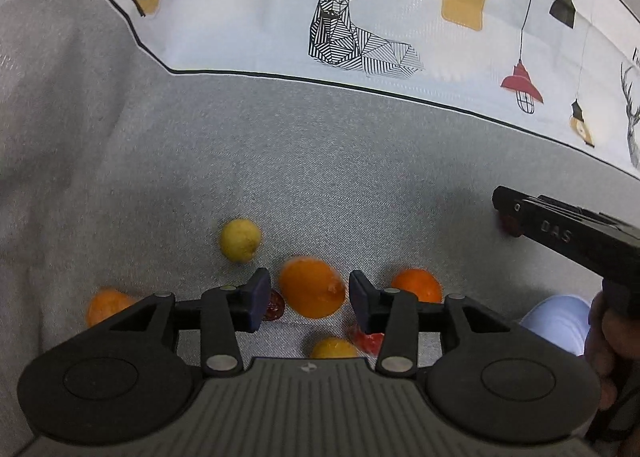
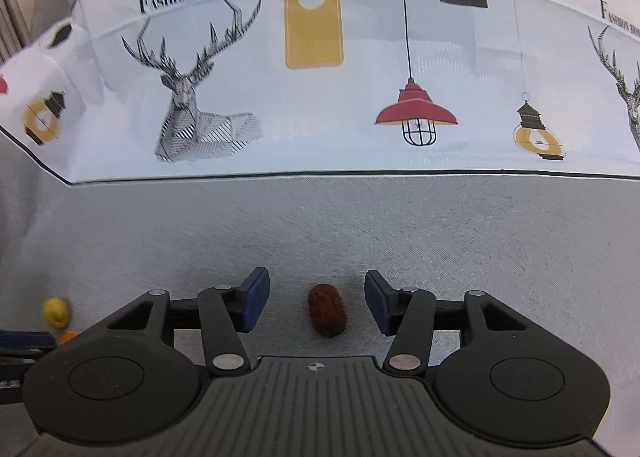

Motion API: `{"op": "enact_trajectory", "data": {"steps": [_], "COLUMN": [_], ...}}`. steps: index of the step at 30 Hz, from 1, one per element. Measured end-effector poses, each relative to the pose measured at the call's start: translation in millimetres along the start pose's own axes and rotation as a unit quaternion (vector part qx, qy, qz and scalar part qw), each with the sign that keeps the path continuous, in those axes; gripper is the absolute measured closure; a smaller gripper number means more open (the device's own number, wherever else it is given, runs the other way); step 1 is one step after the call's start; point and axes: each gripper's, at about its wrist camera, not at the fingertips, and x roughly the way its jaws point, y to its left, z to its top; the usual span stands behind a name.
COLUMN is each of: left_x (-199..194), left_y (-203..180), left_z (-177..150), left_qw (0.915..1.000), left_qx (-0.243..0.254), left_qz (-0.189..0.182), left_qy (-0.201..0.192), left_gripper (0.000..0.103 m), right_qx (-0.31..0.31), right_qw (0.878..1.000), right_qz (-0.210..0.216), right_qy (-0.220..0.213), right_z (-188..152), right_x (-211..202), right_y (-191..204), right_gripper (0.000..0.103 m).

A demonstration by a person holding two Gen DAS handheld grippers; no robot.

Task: Organize fruits
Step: 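Grasp the red date with the right gripper while the left grasps an orange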

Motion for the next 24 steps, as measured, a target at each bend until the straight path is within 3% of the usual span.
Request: {"op": "enact_trajectory", "data": {"steps": [6,7,9,10,17,24], "left_x": [3,3,4,3,2,10], "left_y": [-5,-5,-4,-3,0,-7], "left_z": [0,0,0,0,3,-1], "left_qw": [0.9998,0.9997,0.9997,0.9997,0.9995,0.9995], "left_qx": [0.018,0.019,0.017,0.014,0.0,0.023], "left_qz": [0.012,0.013,0.016,0.017,0.028,0.022], "left_qy": [-0.003,-0.004,-0.005,-0.007,-0.015,0.002], "left_gripper": [0.055,0.055,0.055,0.055,0.055,0.055], "right_qx": [-0.014,-0.021,-0.027,-0.021,-0.016,-0.025], "right_qw": [0.999,0.999,0.999,0.999,0.998,0.997], "right_qz": [-0.022,-0.025,-0.023,-0.015,0.053,0.066], "right_qy": [0.024,0.022,0.02,0.02,-0.009,0.024], "right_z": [-4,-4,-4,-4,1,-5], "right_x": [15,14,13,12,-3,6], "right_y": [-3,-2,-1,-3,8,17], "right_gripper": [0.05,0.054,0.079,0.082,0.082,0.082]}}
